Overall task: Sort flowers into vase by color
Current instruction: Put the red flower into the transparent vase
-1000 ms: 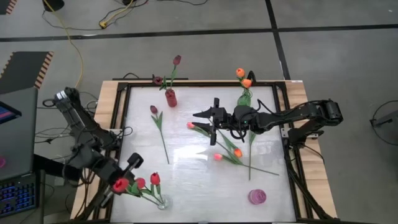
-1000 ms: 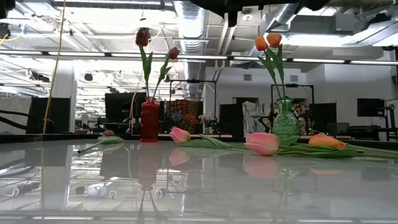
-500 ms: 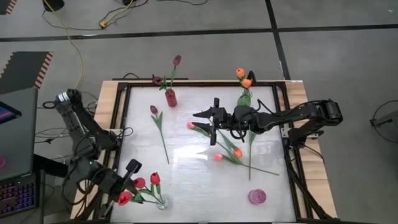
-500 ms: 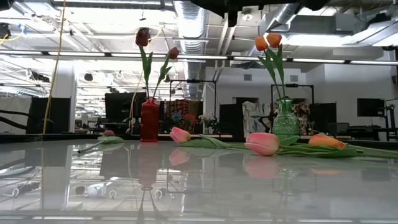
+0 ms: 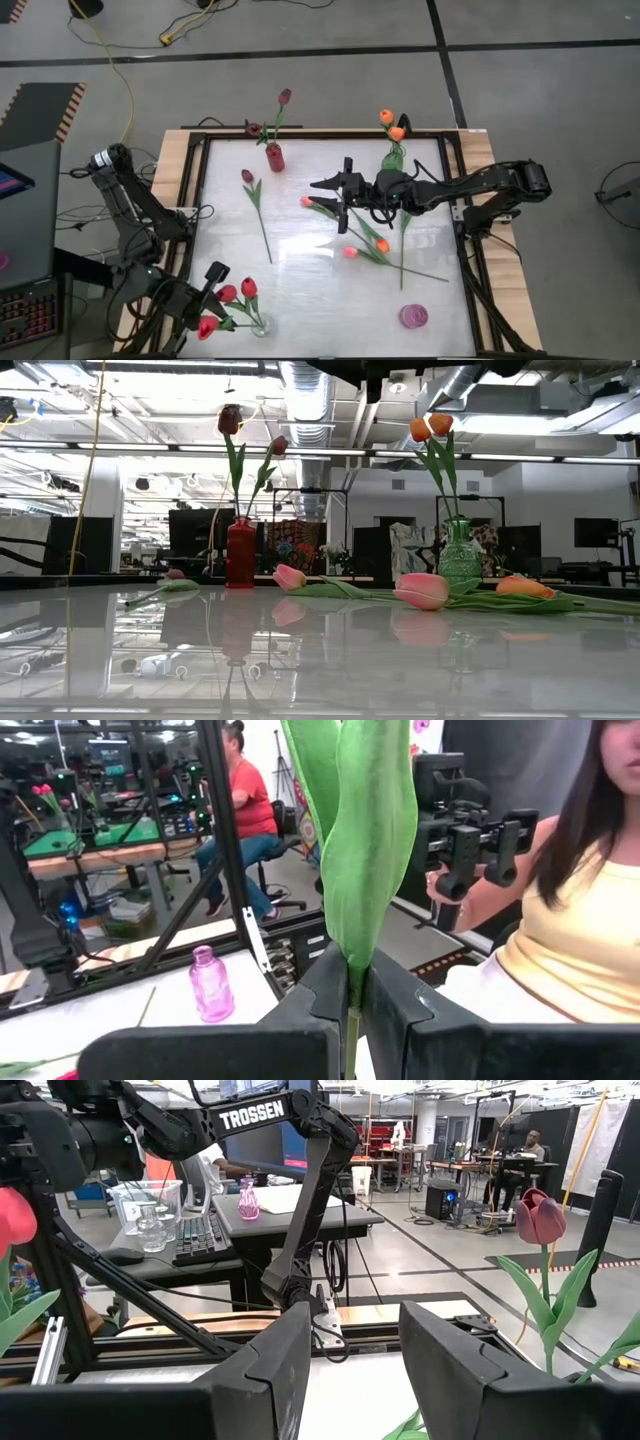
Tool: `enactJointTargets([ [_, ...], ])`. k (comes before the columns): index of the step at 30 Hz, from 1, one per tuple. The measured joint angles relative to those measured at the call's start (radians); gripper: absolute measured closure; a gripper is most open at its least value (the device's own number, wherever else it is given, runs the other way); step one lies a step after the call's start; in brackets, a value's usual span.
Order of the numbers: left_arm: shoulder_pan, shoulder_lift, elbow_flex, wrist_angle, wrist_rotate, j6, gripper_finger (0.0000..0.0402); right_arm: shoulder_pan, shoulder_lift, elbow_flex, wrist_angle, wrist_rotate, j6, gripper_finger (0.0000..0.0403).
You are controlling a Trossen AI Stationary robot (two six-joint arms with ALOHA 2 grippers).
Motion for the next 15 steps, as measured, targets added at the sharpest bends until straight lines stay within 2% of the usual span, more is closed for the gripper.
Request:
enactJointTargets([
  [15, 0.000, 0.000, 0.000, -0.054, 0.002, -0.011, 0.0397, 0.000, 0.000, 0.000, 0.000, 0.000, 0.000, 0.0223],
])
